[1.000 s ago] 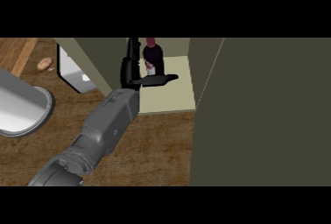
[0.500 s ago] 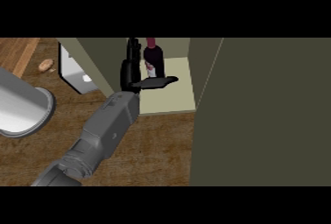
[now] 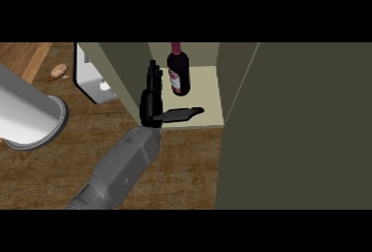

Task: Pick up the wine, place it into the cabinet and close the cabinet

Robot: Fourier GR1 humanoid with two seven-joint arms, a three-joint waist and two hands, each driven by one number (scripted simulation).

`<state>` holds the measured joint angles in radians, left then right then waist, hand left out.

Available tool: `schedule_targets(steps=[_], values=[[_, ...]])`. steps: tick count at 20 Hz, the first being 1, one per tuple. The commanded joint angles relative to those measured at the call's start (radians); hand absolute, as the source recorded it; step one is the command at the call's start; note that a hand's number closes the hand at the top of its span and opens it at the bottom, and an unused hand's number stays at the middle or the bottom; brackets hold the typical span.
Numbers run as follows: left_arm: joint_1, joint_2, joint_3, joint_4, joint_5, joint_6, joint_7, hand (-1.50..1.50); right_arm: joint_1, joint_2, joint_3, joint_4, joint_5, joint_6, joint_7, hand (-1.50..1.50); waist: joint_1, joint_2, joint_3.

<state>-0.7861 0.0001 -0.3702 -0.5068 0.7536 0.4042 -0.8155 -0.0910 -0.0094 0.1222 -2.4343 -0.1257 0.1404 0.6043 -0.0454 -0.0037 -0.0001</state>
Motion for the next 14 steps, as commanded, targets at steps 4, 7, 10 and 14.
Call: schedule_targets(steps=[4, 7, 10, 14], values=[[0.199, 0.0, -0.278, -0.376, 0.071, 0.264, 0.032, -1.5, 0.101, 0.005, 0.037, -0.078, 0.031, 0.004, -0.015, -1.5, 0.031, -0.001, 0.0], [0.296, 0.0, -0.336, -0.5, 0.021, 0.325, 0.018, -1.5, 0.072, -0.034, -0.073, -0.067, -0.05, 0.019, -0.023, -1.5, 0.04, -0.001, 0.001], [0.323, 0.0, -0.361, -0.608, -0.025, 0.369, 0.059, -1.5, -0.002, -0.026, -0.012, -0.113, 0.013, -0.039, 0.085, -1.5, 0.045, 0.0, 0.0], [0.412, 0.046, -0.328, -0.733, -0.075, 0.319, 0.115, -1.5, -0.077, -0.037, -0.053, -0.061, -0.02, -0.055, 0.1, -1.5, 0.05, 0.002, 0.0]])
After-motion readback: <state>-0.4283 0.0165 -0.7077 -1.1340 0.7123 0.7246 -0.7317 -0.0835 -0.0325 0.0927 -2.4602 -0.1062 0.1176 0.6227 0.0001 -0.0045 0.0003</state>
